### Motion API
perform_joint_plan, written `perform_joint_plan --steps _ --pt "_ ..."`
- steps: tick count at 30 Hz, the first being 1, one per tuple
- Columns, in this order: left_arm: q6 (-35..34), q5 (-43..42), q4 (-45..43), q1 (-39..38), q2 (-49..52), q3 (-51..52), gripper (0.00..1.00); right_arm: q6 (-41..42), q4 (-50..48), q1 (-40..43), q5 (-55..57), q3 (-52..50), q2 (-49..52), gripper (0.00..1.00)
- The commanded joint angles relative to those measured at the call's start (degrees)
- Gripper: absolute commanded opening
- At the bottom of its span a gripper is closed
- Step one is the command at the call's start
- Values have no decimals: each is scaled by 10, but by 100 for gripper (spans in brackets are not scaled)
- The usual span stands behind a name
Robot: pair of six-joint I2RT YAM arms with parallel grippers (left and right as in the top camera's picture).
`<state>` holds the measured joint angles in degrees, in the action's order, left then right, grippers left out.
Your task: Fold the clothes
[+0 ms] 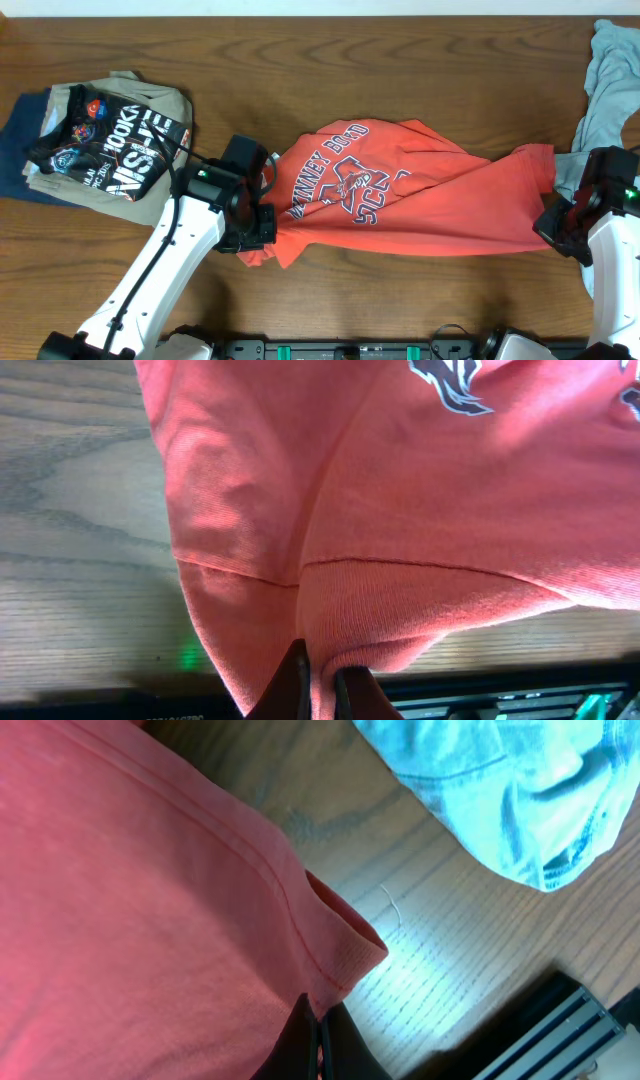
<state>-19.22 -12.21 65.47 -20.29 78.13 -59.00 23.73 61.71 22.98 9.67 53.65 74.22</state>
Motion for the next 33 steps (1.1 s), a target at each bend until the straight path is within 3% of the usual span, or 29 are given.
perform_joint_plan --steps 1,7,10,16,25,33 --pt "7 -11 0 2 -3 -12 6 11 0 7 8 -3 -3 1" --pt "7 -20 1 2 -3 -12 7 8 -2 7 12 -3 -3 1" --pt "7 -39 4 2 -3 -12 44 10 1 7 47 -2 -3 1" --pt "-1 -41 38 2 -3 -10 57 16 0 20 55 -3 -3 1" --pt "-99 -38 38 2 -3 44 59 16 -6 20 51 -3 -3 1" --pt "-185 -39 -48 2 -3 147 59 16 -10 20 48 -3 -3 1"
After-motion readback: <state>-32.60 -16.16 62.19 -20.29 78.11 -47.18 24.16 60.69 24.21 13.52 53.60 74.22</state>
